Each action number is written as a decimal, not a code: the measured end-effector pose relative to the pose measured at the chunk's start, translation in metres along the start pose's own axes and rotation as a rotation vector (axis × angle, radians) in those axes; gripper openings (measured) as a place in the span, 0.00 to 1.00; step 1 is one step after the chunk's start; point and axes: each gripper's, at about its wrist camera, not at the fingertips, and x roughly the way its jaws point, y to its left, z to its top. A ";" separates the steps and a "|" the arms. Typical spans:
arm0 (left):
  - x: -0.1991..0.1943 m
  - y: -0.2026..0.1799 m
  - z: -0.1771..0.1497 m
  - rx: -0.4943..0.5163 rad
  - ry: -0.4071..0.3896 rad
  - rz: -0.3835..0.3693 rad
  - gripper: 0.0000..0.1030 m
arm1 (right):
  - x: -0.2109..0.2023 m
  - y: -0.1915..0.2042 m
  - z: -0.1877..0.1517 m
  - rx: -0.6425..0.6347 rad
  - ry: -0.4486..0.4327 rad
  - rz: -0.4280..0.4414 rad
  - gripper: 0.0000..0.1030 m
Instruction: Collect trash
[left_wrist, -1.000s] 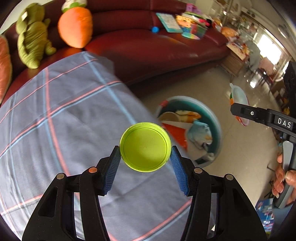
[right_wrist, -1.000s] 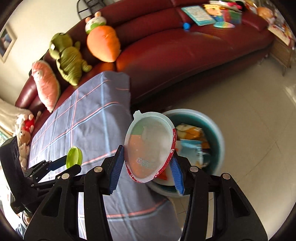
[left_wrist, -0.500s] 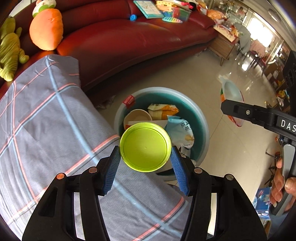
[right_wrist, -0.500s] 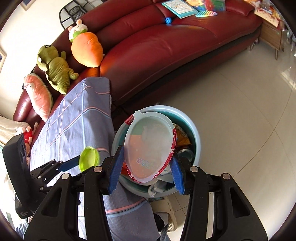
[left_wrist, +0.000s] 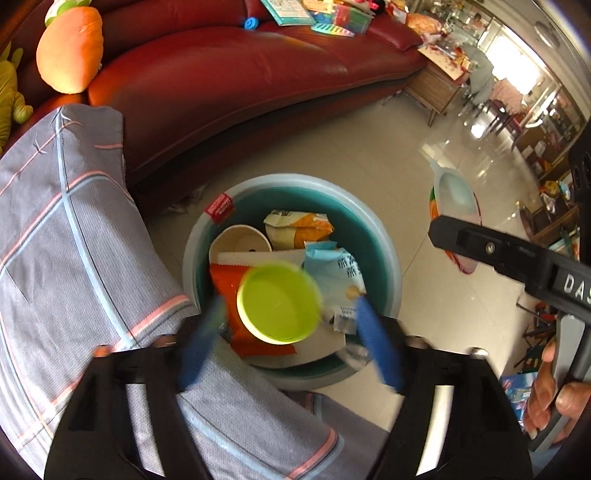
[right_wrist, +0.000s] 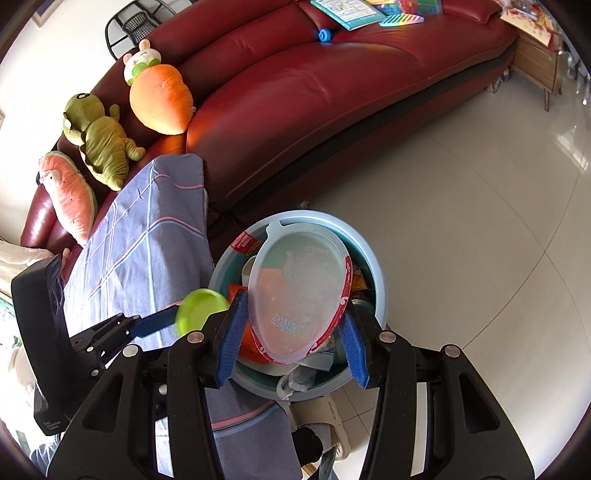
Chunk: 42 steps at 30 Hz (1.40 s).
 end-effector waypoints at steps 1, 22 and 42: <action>-0.001 0.001 0.001 -0.003 -0.008 0.010 0.87 | 0.000 0.001 0.001 0.001 0.000 0.000 0.45; -0.044 0.070 -0.032 -0.141 -0.022 0.142 0.92 | 0.024 0.050 0.000 -0.093 0.054 0.009 0.45; -0.068 0.102 -0.069 -0.244 -0.026 0.150 0.92 | 0.018 0.082 -0.021 -0.189 0.092 -0.114 0.89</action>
